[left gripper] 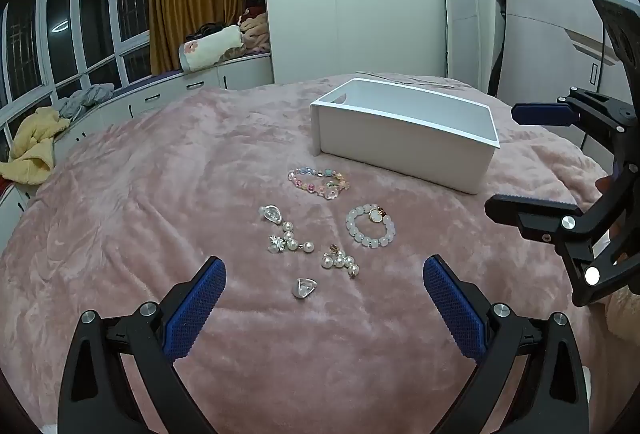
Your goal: Organize jewelry
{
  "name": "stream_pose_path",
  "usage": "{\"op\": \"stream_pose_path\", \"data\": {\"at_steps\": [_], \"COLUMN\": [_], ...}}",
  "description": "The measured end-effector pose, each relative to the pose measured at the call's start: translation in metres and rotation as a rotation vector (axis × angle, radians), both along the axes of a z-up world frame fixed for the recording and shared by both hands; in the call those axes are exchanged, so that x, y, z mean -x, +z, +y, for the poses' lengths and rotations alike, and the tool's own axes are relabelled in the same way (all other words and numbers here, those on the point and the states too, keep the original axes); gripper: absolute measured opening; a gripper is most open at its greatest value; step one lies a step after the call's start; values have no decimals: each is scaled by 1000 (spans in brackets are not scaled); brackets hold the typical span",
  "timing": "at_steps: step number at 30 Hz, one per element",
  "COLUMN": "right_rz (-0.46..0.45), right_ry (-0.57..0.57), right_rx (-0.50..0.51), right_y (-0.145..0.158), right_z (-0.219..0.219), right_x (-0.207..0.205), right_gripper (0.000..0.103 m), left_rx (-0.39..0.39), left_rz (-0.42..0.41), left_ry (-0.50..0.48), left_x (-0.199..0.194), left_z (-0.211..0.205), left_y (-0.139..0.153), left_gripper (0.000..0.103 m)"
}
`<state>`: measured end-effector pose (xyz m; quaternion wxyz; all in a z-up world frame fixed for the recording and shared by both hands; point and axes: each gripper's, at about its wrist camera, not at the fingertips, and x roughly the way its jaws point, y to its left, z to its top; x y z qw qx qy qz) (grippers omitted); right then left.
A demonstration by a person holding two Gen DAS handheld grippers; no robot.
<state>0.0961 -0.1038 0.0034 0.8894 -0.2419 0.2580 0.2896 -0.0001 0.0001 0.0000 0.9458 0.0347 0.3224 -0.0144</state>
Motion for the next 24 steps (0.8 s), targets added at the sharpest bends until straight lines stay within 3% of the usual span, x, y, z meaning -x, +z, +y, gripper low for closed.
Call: {"op": "stream_pose_path", "data": {"at_steps": [24], "right_rz": [2], "right_ry": [-1], "right_rx": [10], "right_y": [-1], "right_z": [0], "right_x": [-1], "right_gripper": [98], "left_rx": [7], "left_rz": [6], "left_ry": [-9], "left_x": [-1], "left_z": [1], "left_y": [-3], "left_gripper": [100]}}
